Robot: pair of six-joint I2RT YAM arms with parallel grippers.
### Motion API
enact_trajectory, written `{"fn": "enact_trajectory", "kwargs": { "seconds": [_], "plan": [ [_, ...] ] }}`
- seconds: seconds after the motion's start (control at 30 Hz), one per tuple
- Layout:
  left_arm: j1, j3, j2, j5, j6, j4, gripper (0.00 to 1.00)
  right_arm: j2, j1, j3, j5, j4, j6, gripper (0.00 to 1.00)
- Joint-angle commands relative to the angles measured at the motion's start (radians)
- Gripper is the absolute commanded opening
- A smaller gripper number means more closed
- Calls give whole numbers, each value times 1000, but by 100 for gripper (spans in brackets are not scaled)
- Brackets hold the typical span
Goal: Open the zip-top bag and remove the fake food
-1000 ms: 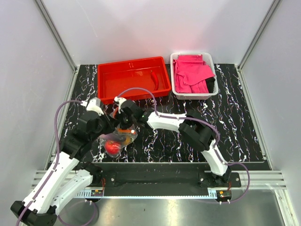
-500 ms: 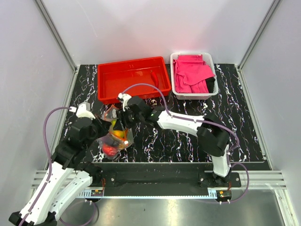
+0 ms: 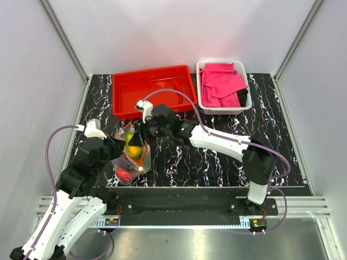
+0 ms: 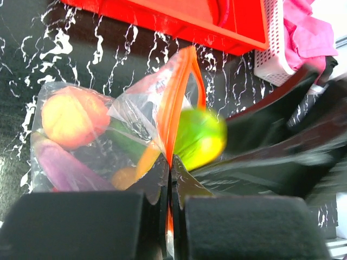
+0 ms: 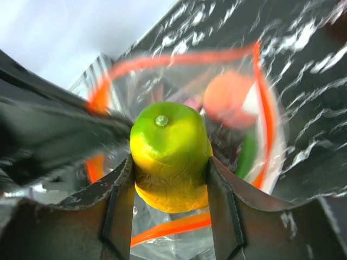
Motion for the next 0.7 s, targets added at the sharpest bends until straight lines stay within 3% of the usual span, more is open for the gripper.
{"fn": "enact_trajectory", "kwargs": {
  "seconds": [0.0,0.3,0.47,0.67],
  "plan": [
    [-1,-13,-22,6,-6,28,0,-38,5,138,25,42,-18,10],
    [-1,24,-27,-32,38,-3,0,-45,-47,276,131,-17,-75,10],
    [-1,30,-19,-57,64,-11,0,-21,-180,337,205,-20,-104,6],
    [-1,64,-7,-28,107,-6,0,131,-340,456,209,-24,-118,7]
  ]
}}
